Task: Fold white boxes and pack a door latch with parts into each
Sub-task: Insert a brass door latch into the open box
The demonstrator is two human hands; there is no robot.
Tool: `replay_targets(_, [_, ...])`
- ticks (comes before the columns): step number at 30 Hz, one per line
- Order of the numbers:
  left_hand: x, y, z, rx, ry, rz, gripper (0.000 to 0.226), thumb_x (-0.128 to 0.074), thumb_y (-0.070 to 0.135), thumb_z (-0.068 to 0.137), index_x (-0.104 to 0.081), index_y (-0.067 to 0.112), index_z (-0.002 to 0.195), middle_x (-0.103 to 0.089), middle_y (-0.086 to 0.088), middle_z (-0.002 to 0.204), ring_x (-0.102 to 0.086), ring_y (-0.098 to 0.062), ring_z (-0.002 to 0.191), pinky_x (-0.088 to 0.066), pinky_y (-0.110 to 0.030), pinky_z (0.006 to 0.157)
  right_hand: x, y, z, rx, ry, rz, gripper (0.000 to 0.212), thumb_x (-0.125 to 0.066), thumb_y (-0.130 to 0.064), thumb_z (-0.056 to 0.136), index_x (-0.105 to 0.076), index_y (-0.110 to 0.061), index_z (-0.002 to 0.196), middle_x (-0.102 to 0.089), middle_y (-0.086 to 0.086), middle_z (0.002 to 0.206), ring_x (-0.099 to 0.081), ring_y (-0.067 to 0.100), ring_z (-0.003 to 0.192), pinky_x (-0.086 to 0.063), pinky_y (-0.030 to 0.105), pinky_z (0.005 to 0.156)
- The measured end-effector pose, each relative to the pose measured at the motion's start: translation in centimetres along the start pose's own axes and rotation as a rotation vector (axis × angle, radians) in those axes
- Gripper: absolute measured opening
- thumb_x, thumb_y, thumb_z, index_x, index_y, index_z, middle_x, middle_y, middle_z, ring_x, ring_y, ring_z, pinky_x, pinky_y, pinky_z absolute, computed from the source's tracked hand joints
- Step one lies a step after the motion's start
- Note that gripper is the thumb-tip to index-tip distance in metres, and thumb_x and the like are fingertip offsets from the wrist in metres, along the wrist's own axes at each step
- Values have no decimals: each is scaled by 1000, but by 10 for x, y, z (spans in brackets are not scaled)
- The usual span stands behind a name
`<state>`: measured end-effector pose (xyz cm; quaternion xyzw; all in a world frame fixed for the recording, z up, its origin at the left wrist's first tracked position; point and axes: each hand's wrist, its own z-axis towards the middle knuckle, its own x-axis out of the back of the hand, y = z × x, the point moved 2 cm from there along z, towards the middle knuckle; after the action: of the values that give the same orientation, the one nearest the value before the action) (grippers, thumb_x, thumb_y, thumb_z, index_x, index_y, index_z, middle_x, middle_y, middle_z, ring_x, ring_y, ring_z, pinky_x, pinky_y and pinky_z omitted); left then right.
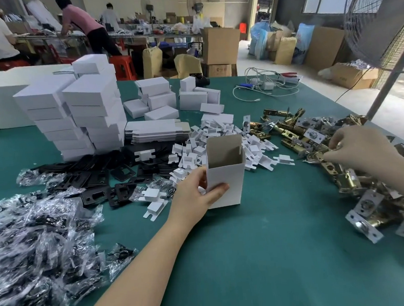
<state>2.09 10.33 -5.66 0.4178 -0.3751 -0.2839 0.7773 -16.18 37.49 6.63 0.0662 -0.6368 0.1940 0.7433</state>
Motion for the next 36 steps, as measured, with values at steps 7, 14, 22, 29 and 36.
replay_targets(7, [0, 1, 0, 21, 15, -55, 33, -69, 58, 69, -61, 45, 98, -67, 18, 91, -61, -4, 83, -47, -16, 65, -8, -27, -3, 156, -17, 464, 15, -78, -19, 75, -68, -25, 85, -71, -9, 78, -67, 6, 73, -47, 20, 64])
replay_targets(14, [0, 0, 2, 22, 17, -99, 42, -75, 36, 75, -54, 63, 99, -65, 23, 96, -62, 0, 89, -47, -9, 66, -27, -59, -6, 317, -59, 388, 15, -73, -15, 81, -70, -28, 86, -69, -13, 79, -63, 0, 75, -45, 12, 66])
replay_targets(22, [3, -6, 9, 81, -31, -70, 47, -72, 23, 86, -55, 46, 123, -65, 20, 100, -63, 5, 88, -49, -9, 79, -14, -69, -6, 312, 30, 381, 14, -69, -8, 83, -70, -20, 92, -70, -1, 84, -66, 20, 82, -55, 42, 84])
replay_targets(29, [3, -2, 7, 71, -28, -175, 51, -74, 15, 86, -54, 53, 113, -69, 11, 105, -68, -4, 92, -54, -17, 81, 75, -110, -20, 553, -40, 603, 19, -72, -8, 82, -64, -24, 91, -70, -1, 82, -64, 5, 70, -55, 14, 70])
replay_targets(36, [2, -3, 6, 101, -89, -265, 40, -70, 14, 89, -59, 25, 127, -69, 2, 117, -66, -10, 105, -54, -21, 88, 80, -158, -23, 622, -191, 750, 18, -71, -8, 84, -64, -20, 96, -71, 2, 94, -69, 18, 87, -57, 24, 83])
